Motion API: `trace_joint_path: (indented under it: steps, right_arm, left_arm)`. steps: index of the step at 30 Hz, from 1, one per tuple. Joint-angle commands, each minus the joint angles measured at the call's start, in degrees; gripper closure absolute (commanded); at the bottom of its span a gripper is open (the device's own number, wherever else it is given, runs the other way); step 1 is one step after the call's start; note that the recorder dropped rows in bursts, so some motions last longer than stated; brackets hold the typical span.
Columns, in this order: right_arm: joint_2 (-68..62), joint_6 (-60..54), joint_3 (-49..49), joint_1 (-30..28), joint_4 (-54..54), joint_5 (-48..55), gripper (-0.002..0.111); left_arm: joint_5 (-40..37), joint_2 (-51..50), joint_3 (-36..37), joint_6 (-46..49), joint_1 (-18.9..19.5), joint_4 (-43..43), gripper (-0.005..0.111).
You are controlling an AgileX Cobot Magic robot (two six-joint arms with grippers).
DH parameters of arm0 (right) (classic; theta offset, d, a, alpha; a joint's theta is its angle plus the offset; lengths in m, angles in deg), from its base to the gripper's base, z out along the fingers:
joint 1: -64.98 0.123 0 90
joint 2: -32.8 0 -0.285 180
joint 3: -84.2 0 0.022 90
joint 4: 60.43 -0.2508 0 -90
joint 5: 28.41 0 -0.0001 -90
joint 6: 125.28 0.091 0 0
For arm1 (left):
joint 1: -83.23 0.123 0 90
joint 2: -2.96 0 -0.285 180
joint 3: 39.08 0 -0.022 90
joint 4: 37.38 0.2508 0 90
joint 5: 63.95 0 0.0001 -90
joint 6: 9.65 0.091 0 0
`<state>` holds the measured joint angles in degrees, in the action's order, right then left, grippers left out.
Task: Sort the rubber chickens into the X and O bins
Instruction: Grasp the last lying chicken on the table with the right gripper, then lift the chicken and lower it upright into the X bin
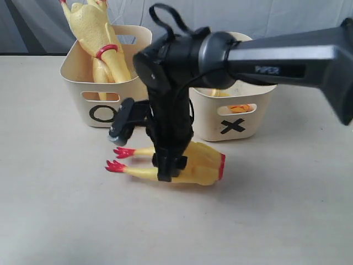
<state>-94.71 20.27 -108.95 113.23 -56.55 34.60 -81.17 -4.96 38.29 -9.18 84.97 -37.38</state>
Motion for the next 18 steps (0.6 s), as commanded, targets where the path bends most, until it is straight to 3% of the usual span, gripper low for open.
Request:
trace_joint_path:
  steps: [1,4,7,12,18]
  right_arm:
    - [11.5,0.1,-0.2,-0.1,-8.1,-8.6,0.109]
    - [19.1,0.1,-0.2,-0.1,-13.7,-13.4,0.109]
    - [26.4,0.0,-0.2,-0.3,-11.0,-17.2,0.109]
    - [34.6,8.3,-0.2,-0.3,7.6,-23.6,0.109]
    - [34.8,16.5,0.1,-0.3,25.0,-23.6,0.109]
  left_arm:
    - [0.5,0.1,-0.2,0.0,-0.3,-0.3,0.107]
    - [0.5,0.1,-0.2,0.0,-0.3,-0.3,0.107]
    - [0.5,0.1,-0.2,0.0,-0.3,-0.3,0.107]
    - [0.5,0.1,-0.2,0.0,-0.3,-0.3,0.107]
    - [0.5,0.1,-0.2,0.0,-0.3,-0.3,0.107]
